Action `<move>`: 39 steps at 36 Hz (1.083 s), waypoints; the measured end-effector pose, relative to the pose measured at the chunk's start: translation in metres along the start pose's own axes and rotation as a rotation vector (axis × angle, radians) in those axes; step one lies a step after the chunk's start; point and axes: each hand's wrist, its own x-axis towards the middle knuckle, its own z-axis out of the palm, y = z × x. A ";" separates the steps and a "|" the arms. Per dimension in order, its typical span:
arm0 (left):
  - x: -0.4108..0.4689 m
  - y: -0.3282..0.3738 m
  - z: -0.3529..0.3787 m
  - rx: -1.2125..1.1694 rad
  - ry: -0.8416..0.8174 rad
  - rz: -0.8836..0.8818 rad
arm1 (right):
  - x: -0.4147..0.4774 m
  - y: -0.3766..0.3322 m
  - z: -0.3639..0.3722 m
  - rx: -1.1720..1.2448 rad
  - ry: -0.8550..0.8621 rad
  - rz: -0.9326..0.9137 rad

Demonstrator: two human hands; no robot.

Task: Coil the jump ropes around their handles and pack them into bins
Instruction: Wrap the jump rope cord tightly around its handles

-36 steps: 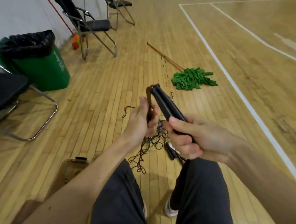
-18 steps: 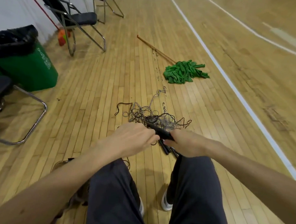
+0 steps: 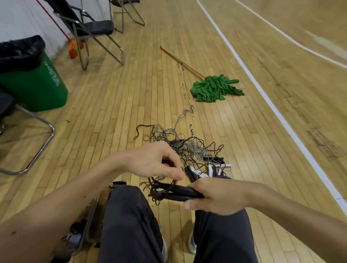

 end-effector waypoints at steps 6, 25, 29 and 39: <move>-0.003 0.001 -0.004 -0.380 0.144 0.092 | -0.012 -0.010 -0.011 0.151 0.110 -0.183; 0.017 0.024 0.011 -0.652 0.609 -0.160 | -0.003 -0.010 -0.043 0.338 0.566 -0.206; 0.015 0.026 0.016 -0.550 0.574 -0.143 | -0.001 -0.006 -0.042 0.266 0.632 -0.141; 0.004 0.022 0.033 -0.335 0.415 -0.281 | 0.006 0.022 -0.044 0.166 0.800 0.174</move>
